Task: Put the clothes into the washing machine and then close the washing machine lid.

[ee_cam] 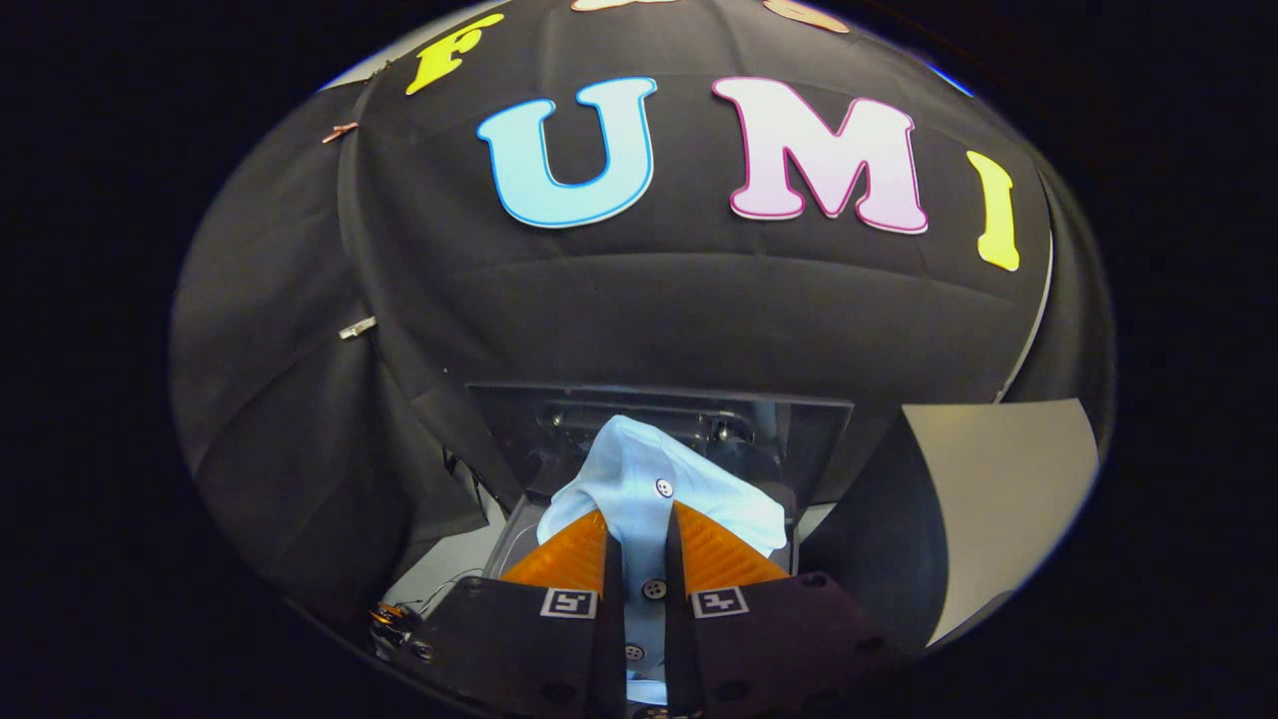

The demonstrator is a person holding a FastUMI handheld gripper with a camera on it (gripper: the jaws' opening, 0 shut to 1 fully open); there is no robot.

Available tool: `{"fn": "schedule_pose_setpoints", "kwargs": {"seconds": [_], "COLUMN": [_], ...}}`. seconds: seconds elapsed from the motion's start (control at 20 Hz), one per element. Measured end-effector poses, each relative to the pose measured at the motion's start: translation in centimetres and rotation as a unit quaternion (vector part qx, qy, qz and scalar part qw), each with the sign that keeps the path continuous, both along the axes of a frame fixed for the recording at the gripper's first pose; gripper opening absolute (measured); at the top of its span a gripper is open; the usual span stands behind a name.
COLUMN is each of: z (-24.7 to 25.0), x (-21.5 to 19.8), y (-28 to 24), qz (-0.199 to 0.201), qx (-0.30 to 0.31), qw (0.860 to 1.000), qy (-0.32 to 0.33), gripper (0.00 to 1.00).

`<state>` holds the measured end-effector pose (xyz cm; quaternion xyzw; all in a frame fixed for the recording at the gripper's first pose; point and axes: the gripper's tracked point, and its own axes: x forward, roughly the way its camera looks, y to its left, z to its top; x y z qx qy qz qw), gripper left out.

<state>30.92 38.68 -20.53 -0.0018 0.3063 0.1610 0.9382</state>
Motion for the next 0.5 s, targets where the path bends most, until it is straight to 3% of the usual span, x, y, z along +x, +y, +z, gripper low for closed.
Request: {"fn": "schedule_pose_setpoints", "kwargs": {"seconds": [0.5], "z": [-12.1], "x": [0.6], "y": [-1.2], "qz": [-0.04], "qx": [-0.035], "qw": [0.996], "qy": [0.076], "gripper": [0.23]}}
